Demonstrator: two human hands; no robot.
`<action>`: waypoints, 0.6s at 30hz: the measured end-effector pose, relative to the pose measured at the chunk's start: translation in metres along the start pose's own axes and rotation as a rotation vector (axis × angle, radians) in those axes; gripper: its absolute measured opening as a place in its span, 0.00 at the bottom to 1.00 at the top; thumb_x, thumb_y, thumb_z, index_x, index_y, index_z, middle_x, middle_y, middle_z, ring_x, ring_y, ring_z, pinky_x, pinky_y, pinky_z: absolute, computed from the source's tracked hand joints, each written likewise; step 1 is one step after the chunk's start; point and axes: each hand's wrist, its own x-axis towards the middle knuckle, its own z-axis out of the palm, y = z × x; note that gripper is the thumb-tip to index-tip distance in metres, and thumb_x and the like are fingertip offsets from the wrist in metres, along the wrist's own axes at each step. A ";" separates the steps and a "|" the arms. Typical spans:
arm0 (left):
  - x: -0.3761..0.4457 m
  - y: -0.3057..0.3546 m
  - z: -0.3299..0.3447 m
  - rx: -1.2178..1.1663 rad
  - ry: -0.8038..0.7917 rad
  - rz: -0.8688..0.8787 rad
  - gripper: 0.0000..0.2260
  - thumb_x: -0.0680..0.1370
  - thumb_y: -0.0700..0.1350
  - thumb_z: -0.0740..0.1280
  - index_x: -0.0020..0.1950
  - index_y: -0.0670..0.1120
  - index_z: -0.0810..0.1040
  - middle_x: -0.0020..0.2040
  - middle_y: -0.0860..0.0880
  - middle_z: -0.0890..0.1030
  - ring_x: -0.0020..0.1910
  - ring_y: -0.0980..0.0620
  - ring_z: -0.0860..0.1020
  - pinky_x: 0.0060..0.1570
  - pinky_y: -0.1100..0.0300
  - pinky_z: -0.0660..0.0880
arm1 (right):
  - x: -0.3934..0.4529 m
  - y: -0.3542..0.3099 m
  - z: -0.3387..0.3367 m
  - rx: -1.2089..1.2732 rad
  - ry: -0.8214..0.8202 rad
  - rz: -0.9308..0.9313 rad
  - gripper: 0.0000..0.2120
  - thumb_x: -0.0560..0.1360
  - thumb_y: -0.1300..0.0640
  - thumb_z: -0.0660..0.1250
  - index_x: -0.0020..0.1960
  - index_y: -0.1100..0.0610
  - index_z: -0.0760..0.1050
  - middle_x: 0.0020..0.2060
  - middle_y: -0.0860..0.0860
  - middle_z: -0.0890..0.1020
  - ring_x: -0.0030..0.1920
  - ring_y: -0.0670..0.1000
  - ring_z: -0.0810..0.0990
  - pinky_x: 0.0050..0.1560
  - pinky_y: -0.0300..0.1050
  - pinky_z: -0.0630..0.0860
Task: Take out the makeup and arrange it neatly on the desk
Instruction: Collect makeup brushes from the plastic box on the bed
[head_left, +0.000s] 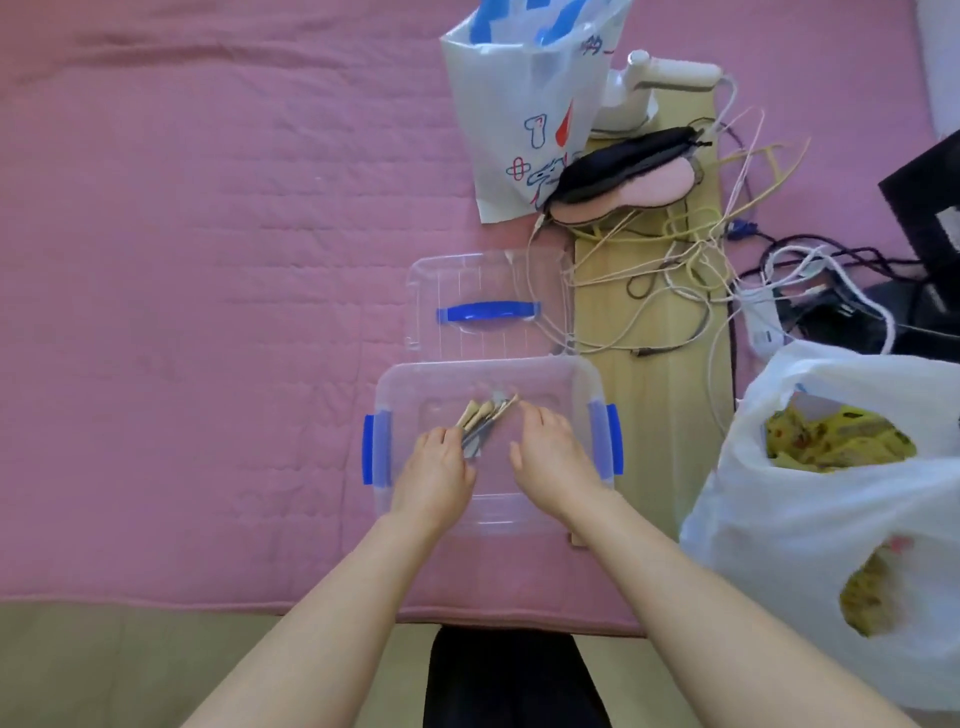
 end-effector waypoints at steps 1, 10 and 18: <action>0.010 -0.004 0.007 -0.011 -0.013 -0.022 0.13 0.78 0.44 0.61 0.62 0.42 0.73 0.58 0.43 0.75 0.59 0.42 0.71 0.49 0.50 0.69 | 0.011 0.004 0.006 0.000 -0.019 0.023 0.25 0.79 0.55 0.58 0.73 0.61 0.58 0.65 0.58 0.70 0.65 0.59 0.67 0.64 0.52 0.67; 0.081 -0.028 0.053 -0.104 -0.032 -0.198 0.08 0.78 0.41 0.60 0.55 0.39 0.73 0.57 0.38 0.75 0.55 0.37 0.74 0.51 0.46 0.73 | 0.075 0.027 0.049 0.014 -0.084 0.103 0.23 0.79 0.56 0.58 0.72 0.60 0.59 0.63 0.60 0.72 0.63 0.61 0.71 0.58 0.50 0.70; 0.099 -0.032 0.064 -0.052 -0.008 -0.273 0.08 0.81 0.46 0.59 0.49 0.43 0.73 0.54 0.41 0.74 0.49 0.39 0.76 0.44 0.49 0.73 | 0.095 0.022 0.067 0.250 -0.107 0.329 0.21 0.80 0.49 0.57 0.68 0.60 0.67 0.59 0.60 0.79 0.60 0.61 0.76 0.56 0.49 0.73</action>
